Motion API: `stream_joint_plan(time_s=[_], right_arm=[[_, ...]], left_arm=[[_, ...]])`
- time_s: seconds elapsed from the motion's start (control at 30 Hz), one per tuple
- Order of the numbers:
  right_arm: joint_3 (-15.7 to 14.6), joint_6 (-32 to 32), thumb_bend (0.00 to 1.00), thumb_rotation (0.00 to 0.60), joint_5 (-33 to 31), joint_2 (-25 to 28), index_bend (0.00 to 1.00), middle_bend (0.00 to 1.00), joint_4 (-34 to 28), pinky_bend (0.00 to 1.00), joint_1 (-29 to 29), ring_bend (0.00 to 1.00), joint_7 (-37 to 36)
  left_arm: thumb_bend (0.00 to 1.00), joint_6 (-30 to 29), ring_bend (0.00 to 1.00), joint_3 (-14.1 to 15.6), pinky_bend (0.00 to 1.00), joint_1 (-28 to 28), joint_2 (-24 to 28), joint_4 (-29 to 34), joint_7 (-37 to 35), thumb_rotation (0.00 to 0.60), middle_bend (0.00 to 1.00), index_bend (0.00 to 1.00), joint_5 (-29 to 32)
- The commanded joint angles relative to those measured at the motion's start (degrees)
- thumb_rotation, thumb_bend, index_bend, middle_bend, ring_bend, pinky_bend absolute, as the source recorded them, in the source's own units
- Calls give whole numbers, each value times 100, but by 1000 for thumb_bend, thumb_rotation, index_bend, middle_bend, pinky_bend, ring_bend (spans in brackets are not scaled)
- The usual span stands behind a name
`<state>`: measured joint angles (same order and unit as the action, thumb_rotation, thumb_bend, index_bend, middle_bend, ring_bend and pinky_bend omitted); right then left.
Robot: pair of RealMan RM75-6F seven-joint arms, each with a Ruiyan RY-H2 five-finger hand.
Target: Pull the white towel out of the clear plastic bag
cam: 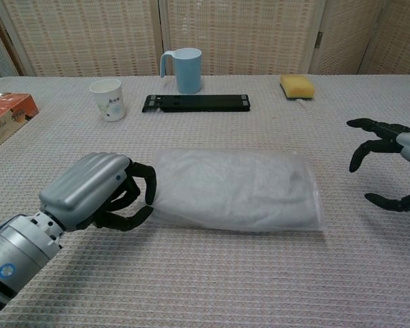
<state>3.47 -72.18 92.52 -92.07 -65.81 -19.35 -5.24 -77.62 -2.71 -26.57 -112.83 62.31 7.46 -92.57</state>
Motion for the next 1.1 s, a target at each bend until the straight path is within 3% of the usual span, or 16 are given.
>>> stream_joint_plan(time_s=[0.03, 0.27, 0.5, 1.1], right_arm=[[23, 16, 287, 600, -55, -448, 422, 4, 535, 0, -122, 0, -546], [35, -39, 290, 600, -119, -1117, 438, 16, 1326, 0, -242, 0, -1486], [29, -185, 288, 600, -97, -1540, 437, 16, 1739, 0, -339, 0, -1937], [1, -225, 288, 600, -187, -2069, 386, 17, 2156, 0, -479, 0, -2571]], left_arm=[[574, 1, 1000, -4, 1000, 1, 21, 30, 1, 600, 1000, 799, 13], [575, 40, 1000, -30, 1000, -7, 53, 82, 8, 600, 1000, 800, 77], [574, 44, 1000, -49, 1000, -23, 73, 100, 19, 600, 1000, 800, 98], [571, 59, 1000, -95, 1000, -64, 171, 241, 109, 600, 1000, 800, 143]])
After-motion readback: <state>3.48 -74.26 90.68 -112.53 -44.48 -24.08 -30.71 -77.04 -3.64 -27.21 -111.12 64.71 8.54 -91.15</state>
